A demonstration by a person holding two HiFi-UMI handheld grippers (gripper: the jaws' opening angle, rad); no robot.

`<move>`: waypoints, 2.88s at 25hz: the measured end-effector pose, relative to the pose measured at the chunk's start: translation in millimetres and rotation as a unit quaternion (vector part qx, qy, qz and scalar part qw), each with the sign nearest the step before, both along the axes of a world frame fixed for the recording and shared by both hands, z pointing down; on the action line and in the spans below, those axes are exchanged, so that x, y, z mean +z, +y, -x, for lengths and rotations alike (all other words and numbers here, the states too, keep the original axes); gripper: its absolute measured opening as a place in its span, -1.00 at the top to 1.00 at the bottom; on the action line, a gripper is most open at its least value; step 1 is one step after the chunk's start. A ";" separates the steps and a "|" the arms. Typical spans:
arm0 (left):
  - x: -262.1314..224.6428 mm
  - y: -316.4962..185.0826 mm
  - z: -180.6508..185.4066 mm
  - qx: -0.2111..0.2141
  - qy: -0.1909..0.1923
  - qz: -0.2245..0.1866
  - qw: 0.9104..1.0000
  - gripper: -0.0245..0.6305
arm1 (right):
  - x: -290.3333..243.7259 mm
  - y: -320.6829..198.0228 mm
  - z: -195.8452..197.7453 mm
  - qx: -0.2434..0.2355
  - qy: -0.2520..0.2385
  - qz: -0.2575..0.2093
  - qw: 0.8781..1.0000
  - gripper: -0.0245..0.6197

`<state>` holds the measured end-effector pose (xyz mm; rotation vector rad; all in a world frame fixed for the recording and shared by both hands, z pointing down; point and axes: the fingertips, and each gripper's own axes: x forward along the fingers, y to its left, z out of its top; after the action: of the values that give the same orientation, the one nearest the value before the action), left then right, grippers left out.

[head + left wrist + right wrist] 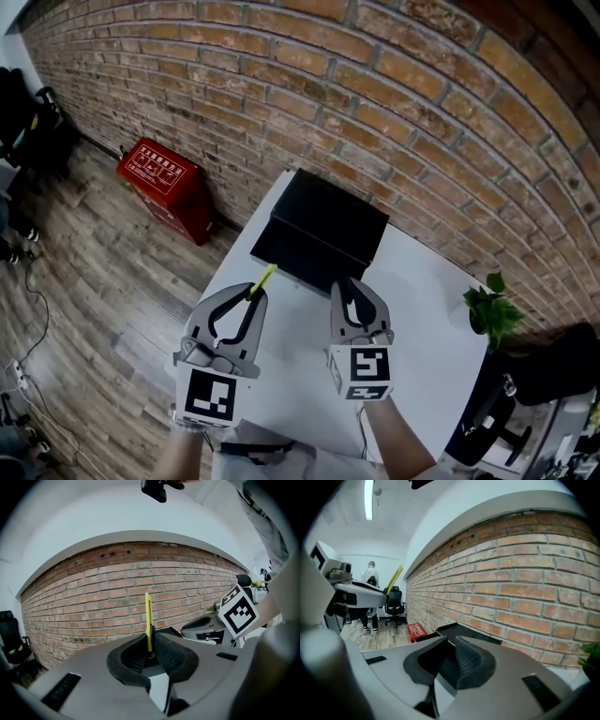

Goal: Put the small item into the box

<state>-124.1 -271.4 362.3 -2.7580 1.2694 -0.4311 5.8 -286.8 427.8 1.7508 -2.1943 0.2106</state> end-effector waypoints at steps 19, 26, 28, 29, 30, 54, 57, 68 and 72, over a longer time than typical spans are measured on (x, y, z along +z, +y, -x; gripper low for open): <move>-44.0 22.7 -19.4 0.021 -0.005 -0.030 0.999 0.74 | -79.2 41.3 -66.9 0.040 -0.015 -0.070 0.997 0.72; -34.4 11.5 -30.8 0.048 -0.019 -0.019 0.998 0.74 | -72.4 46.3 -71.2 0.049 -0.019 -0.061 0.997 0.73; -27.8 5.7 -37.3 0.067 -0.034 -0.016 0.997 0.74 | -70.1 48.7 -73.6 0.053 -0.021 -0.058 0.997 0.73; -23.7 2.7 -41.3 0.079 -0.045 -0.016 0.996 0.74 | -68.9 49.8 -75.2 0.056 -0.022 -0.057 0.997 0.73; -18.4 -0.3 -45.4 0.092 -0.058 -0.016 0.994 0.74 | -67.8 50.9 -77.0 0.059 -0.023 -0.055 0.996 0.73; 167.8 -62.4 -127.1 0.363 -0.440 0.031 0.821 0.74 | -36.3 73.8 -107.6 0.120 -0.036 -0.027 0.992 0.73; 185.0 -58.9 -137.4 0.387 -0.442 0.074 0.806 0.74 | -40.6 73.5 -112.0 0.130 -0.041 -0.039 0.990 0.73; 212.9 -69.4 -151.9 0.379 -0.466 0.104 0.793 0.74 | -31.8 84.1 -130.3 0.151 -0.046 -0.029 0.987 0.73; 213.3 -69.2 -154.0 0.376 -0.457 0.117 0.797 0.74 | -29.3 87.5 -134.7 0.154 -0.047 -0.025 0.987 0.73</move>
<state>29.8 -340.6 575.6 -2.3119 -0.1194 -1.5867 140.4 -199.3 398.5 2.1451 -1.9946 0.3189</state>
